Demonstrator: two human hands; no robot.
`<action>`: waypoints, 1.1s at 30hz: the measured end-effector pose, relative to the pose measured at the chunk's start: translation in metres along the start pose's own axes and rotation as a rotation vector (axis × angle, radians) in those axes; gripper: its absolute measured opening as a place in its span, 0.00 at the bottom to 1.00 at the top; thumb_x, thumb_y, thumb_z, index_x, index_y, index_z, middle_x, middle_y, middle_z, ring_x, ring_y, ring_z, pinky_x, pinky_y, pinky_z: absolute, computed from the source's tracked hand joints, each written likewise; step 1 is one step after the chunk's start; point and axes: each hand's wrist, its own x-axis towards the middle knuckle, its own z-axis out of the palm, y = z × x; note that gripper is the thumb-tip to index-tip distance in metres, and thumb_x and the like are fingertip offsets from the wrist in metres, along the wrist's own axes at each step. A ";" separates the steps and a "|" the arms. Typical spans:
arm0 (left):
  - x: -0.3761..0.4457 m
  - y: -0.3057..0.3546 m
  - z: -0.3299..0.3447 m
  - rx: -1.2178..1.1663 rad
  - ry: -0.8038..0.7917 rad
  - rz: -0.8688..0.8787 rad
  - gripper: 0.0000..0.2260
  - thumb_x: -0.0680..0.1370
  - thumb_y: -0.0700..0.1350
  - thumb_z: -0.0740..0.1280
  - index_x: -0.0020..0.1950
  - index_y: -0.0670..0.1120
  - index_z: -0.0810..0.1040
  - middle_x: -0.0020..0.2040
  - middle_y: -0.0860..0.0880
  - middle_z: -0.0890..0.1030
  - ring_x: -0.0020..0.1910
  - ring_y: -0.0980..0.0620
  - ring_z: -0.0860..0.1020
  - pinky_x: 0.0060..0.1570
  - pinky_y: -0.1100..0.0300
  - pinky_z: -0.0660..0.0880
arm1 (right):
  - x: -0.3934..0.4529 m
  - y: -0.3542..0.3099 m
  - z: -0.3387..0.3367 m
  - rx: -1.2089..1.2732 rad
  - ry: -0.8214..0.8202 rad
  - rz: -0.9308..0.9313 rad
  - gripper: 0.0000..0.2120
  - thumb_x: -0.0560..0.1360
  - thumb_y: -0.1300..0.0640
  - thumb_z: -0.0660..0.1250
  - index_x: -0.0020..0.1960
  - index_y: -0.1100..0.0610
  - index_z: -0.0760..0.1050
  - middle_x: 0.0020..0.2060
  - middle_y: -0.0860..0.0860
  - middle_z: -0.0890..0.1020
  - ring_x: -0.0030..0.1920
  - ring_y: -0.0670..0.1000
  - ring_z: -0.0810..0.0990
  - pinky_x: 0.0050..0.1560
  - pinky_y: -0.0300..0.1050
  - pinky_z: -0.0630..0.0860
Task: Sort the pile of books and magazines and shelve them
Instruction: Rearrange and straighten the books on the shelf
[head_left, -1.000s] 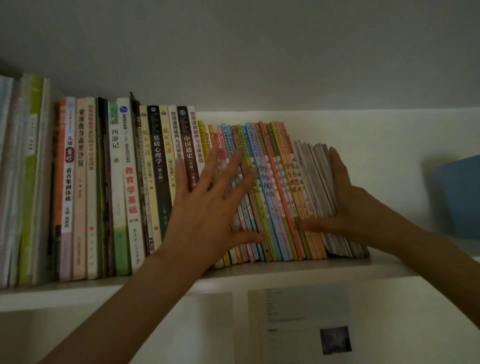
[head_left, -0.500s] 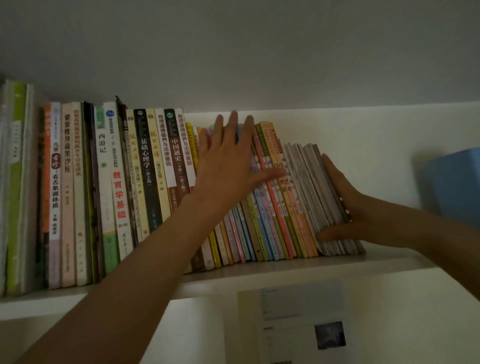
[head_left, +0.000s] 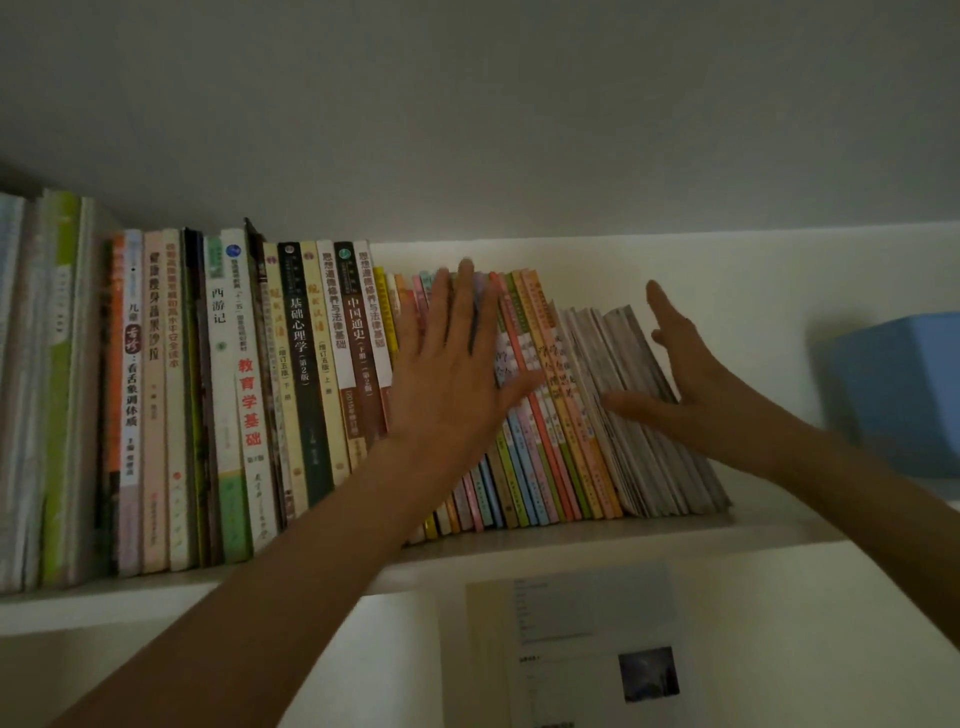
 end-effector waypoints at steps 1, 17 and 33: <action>-0.012 0.002 -0.002 0.015 -0.040 0.002 0.40 0.72 0.68 0.36 0.73 0.44 0.31 0.74 0.41 0.32 0.73 0.43 0.32 0.68 0.48 0.30 | 0.003 -0.003 0.005 -0.084 0.026 -0.055 0.54 0.60 0.32 0.62 0.72 0.42 0.29 0.75 0.41 0.38 0.73 0.41 0.43 0.73 0.47 0.49; -0.063 -0.016 -0.015 0.133 -0.236 0.025 0.41 0.74 0.69 0.46 0.74 0.43 0.34 0.75 0.44 0.35 0.74 0.47 0.34 0.67 0.45 0.27 | 0.008 -0.003 0.057 -1.005 -0.025 -0.501 0.36 0.72 0.28 0.42 0.74 0.46 0.54 0.74 0.53 0.60 0.73 0.58 0.55 0.70 0.62 0.47; -0.089 -0.049 -0.028 0.107 -0.086 -0.034 0.36 0.69 0.65 0.58 0.70 0.43 0.67 0.70 0.43 0.69 0.69 0.44 0.65 0.62 0.38 0.57 | 0.010 -0.044 0.092 -0.903 0.034 -0.297 0.46 0.65 0.23 0.44 0.72 0.52 0.61 0.69 0.56 0.71 0.69 0.59 0.67 0.62 0.60 0.62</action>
